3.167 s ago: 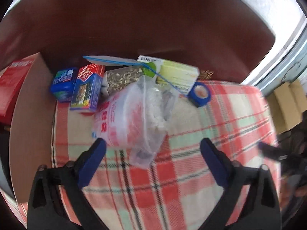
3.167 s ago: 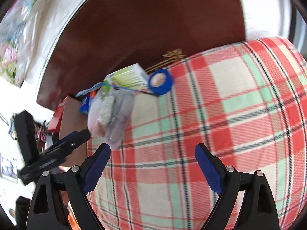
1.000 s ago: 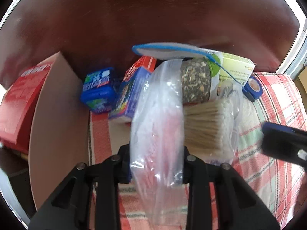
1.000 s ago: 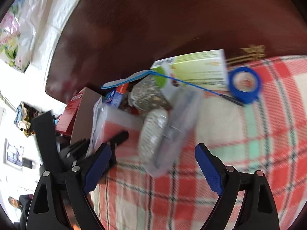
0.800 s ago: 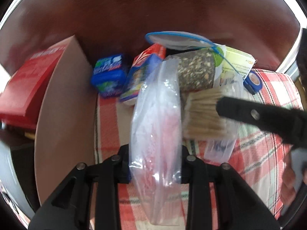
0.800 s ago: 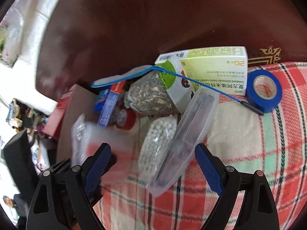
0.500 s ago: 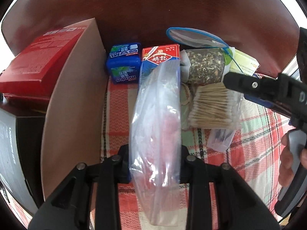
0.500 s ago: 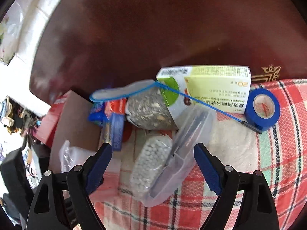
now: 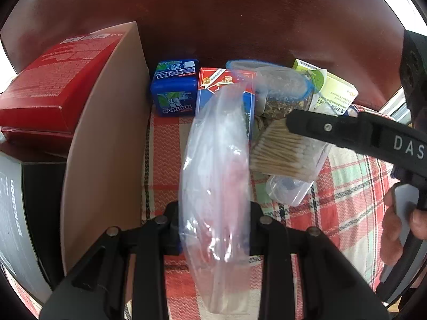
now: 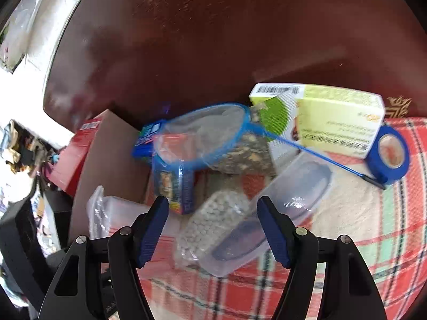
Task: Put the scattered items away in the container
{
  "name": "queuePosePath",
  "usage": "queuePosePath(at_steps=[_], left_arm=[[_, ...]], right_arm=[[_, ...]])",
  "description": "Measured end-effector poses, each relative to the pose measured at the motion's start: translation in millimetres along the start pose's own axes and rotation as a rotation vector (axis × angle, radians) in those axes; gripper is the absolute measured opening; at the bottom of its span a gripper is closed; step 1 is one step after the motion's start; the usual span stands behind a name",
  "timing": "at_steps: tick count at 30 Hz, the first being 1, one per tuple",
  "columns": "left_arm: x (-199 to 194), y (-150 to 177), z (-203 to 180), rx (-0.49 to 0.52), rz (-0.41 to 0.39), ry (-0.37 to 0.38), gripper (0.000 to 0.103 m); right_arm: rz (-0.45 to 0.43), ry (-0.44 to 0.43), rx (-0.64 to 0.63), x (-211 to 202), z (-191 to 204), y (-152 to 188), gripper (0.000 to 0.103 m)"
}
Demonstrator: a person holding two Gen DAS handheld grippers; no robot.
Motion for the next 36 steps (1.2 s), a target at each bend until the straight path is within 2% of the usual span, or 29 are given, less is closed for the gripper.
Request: queuePosePath(at_steps=[1,3,4,6,8,11,15,17,24,26,28,30,32,36], left_arm=[[0.3,0.7,-1.0,-0.002,0.0,0.002,0.03],[-2.2,-0.3,3.5,-0.008,0.0,0.006,0.03],[-5.1,-0.8,7.1,-0.01,0.002,0.007,0.03],[-5.0,-2.1,15.4,-0.016,0.003,0.009,0.03],[-14.8,3.7,20.6,-0.021,0.004,0.01,0.03],[-21.3,8.8,26.7,-0.035,0.004,0.015,0.03],[-15.4,-6.7,27.6,-0.039,0.006,0.026,0.03],[-6.0,-14.6,13.3,-0.043,0.004,0.034,0.03],[-48.4,-13.4,7.8,-0.075,-0.04,0.057,0.03],[-66.8,-15.4,9.0,-0.079,-0.069,0.057,0.022],[-77.4,-19.6,8.6,-0.078,-0.083,0.045,0.022],[-63.2,-18.0,4.9,-0.076,-0.033,0.041,0.022],[-51.8,-9.5,10.4,-0.131,0.001,0.091,0.021],[-50.7,-5.5,21.8,-0.147,-0.013,0.098,0.023]], right_arm=[[0.0,0.003,-0.005,2.8,2.4,0.4,0.067],[0.015,0.003,0.002,11.3,5.2,1.6,0.056],[0.029,0.028,0.011,18.2,4.9,2.2,0.052],[0.037,0.043,0.021,25.4,4.6,3.4,0.036],[0.045,0.042,0.042,29.7,3.9,5.7,0.029],[0.062,0.014,0.076,31.9,4.1,9.7,0.028],[0.059,-0.008,0.1,23.5,5.5,14.3,0.027],[0.054,-0.014,0.107,14.1,6.6,17.1,0.027],[0.022,-0.043,0.114,-33.2,17.2,24.8,0.027],[0.008,-0.044,0.097,-45.6,26.6,22.3,0.027],[-0.002,-0.053,0.075,-56.7,34.6,19.2,0.027],[0.005,-0.045,0.064,-56.1,38.2,16.6,0.027],[0.017,-0.054,0.081,-56.1,35.1,15.8,0.027],[0.017,-0.053,0.05,-55.1,35.3,17.6,0.027]])
Point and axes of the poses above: each gripper's, at about its wrist camera, not at the fingertips, and x roughly the way its jaws point, z to its left, y to its underside, the point moved 5 cm from there along x, roughly the way its jaws point, and after that the axes turned 9 degrees about x, right-handed, at the moved point
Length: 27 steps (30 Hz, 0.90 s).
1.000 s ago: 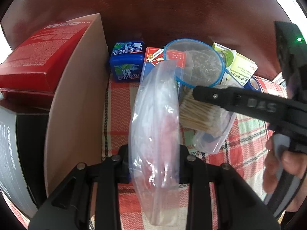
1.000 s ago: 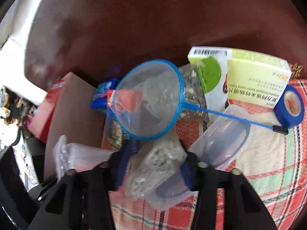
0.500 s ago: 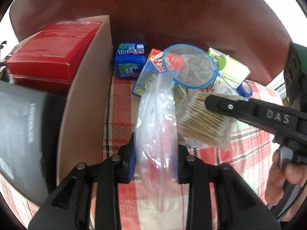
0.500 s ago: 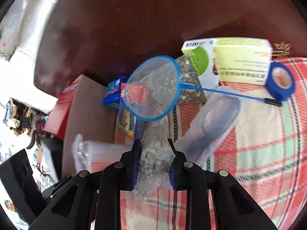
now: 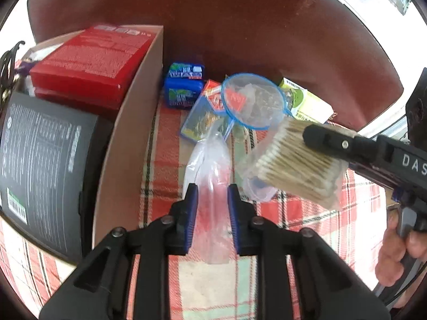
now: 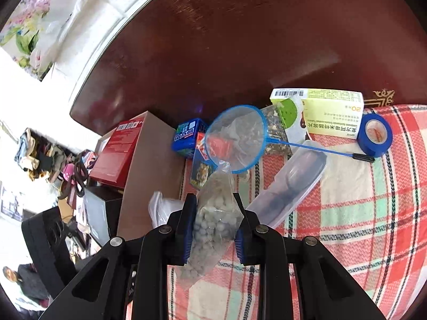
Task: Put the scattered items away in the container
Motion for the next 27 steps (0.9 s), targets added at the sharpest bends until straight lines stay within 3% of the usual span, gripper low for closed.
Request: queuePosePath(at_steps=[1,4,8,13,16,19,21,27], left_arm=[[1.3,-3.2,1.7,-0.007,0.004,0.004,0.028],[-0.7,-9.1,5.4,-0.045,0.019,0.043,0.056],[2.7,-16.3,-7.4,0.02,0.04,-0.009,0.068],[-8.1,-25.5,-8.6,-0.047,-0.038,-0.029,0.068],[-17.0,-23.2,-7.6,-0.063,-0.04,-0.062,0.068],[-30.3,-9.4,-14.3,-0.136,-0.034,-0.034,0.068],[-37.7,5.1,-20.7,-0.145,-0.037,-0.053,0.068],[-9.0,45.2,-12.6,-0.261,0.018,-0.031,0.068]], right_arm=[[0.002,0.001,0.001,2.3,-1.7,0.7,0.027],[0.005,-0.004,0.021,6.4,-9.7,3.5,0.027],[0.015,-0.009,0.053,8.7,-21.6,9.2,0.027],[0.03,-0.017,0.067,15.8,-28.9,12.9,0.027],[0.039,-0.025,0.071,19.8,-32.0,14.1,0.027],[0.043,-0.034,0.077,21.7,-34.2,14.1,0.027],[0.048,-0.035,0.078,23.7,-35.5,14.0,0.027],[0.065,-0.025,0.055,28.1,-36.9,11.0,0.027]])
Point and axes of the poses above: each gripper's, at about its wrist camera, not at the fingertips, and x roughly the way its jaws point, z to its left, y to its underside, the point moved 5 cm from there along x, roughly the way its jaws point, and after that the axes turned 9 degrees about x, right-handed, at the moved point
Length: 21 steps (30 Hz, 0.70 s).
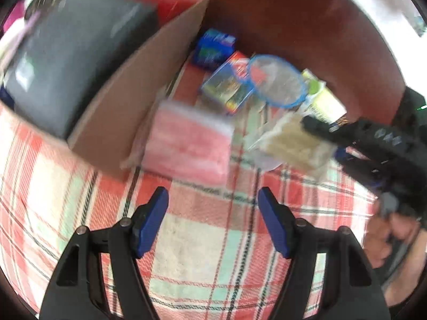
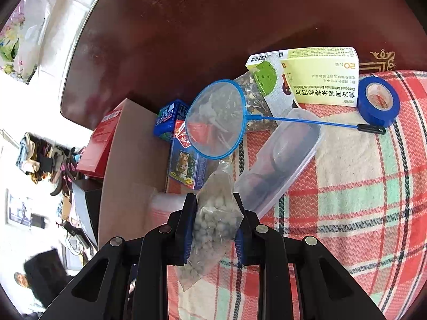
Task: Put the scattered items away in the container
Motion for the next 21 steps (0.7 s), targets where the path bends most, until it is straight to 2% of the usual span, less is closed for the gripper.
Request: queuePosePath(at_steps=[4,8,10,12,15,17,21], left_arm=[[13.6,6.2,14.7,-0.082,0.015,-0.009,0.068],[27.2,4.8,32.6,-0.263,-0.004,0.071,0.068],[36.2,4.1,38.5,-0.32,-0.013,0.085,0.068],[39.1,2.7,41.2,-0.342,-0.055,0.072,0.068],[37.2,-4.1,42.4,-0.4,-0.141,0.1,0.068],[37.5,-8.6,43.3,-0.432,-0.183,0.085,0.068],[37.8,-14.5,42.7,-0.498,-0.231,0.086,0.068]], right_arm=[[0.016,0.012,-0.025,2.7,-0.7,0.7,0.027],[0.029,0.014,-0.024,5.5,-4.0,2.6,0.027],[0.033,0.016,-0.028,5.6,-4.6,3.4,0.027],[0.038,0.017,-0.036,5.3,-4.5,3.8,0.027],[0.042,0.022,-0.062,4.2,-2.7,3.6,0.027],[0.043,0.024,-0.07,3.8,-2.5,2.9,0.027],[0.037,0.03,-0.075,1.6,-3.3,2.8,0.027]])
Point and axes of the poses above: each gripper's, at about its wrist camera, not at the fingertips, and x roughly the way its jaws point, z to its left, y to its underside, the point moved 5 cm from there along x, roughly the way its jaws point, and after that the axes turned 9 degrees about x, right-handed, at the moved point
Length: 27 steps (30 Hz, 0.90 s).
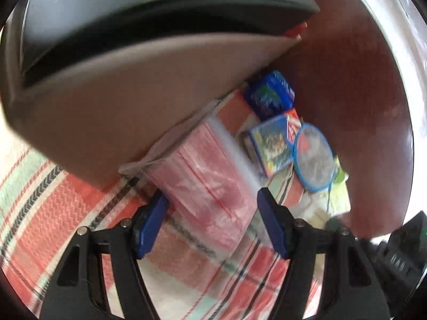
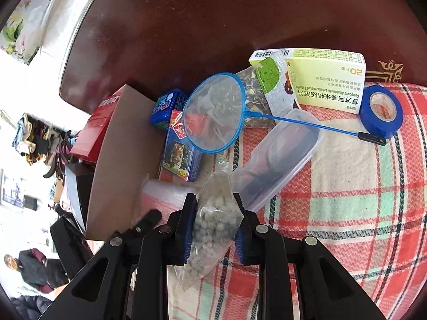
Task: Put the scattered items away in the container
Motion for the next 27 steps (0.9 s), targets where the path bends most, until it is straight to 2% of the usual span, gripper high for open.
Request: queuePosePath(at_steps=[7,12,14,15,18,19,20,21,27], left_arm=[[7.5,-2.3,-8.8,-0.096,-0.018,-0.026,0.067],[15.1,7.2,-15.4,-0.231,0.007,0.014,0.067],[31.1,15.5,-8.4,-0.359,0.062,0.096,0.066],[31.8,18.7,-8.0,-0.374,0.04,0.095,0.066],[33.8,3.7,-21.3,-0.272,-0.001,0.061,0.063],[35.9,1.0,-23.7,-0.259,-0.004,0.054,0.059],[38.3,-1.5,-25.7,-0.248,-0.004,0.045,0.049],[39.6,-3.6,-27.1,-0.241,-0.009,0.036,0.044],[37.9,-18.1,-40.8,-0.18,-0.041,-0.007,0.036]], right_arm=[[0.0,0.009,0.006,-4.4,-5.4,1.1,0.027],[0.0,0.007,0.005,-5.9,-7.4,-0.1,0.027],[-0.002,0.008,-0.007,-7.8,-7.2,-0.7,0.027],[-0.002,0.009,-0.015,-8.6,-7.1,-1.3,0.027],[-0.003,0.01,-0.03,-11.8,-8.0,-2.8,0.027],[-0.004,0.012,-0.035,-12.7,-9.2,-3.6,0.027],[-0.004,0.012,-0.036,-13.1,-9.7,-3.2,0.027],[-0.002,0.011,-0.033,-13.3,-11.3,-3.4,0.027],[0.001,0.011,-0.028,-16.5,-20.0,-3.4,0.027]])
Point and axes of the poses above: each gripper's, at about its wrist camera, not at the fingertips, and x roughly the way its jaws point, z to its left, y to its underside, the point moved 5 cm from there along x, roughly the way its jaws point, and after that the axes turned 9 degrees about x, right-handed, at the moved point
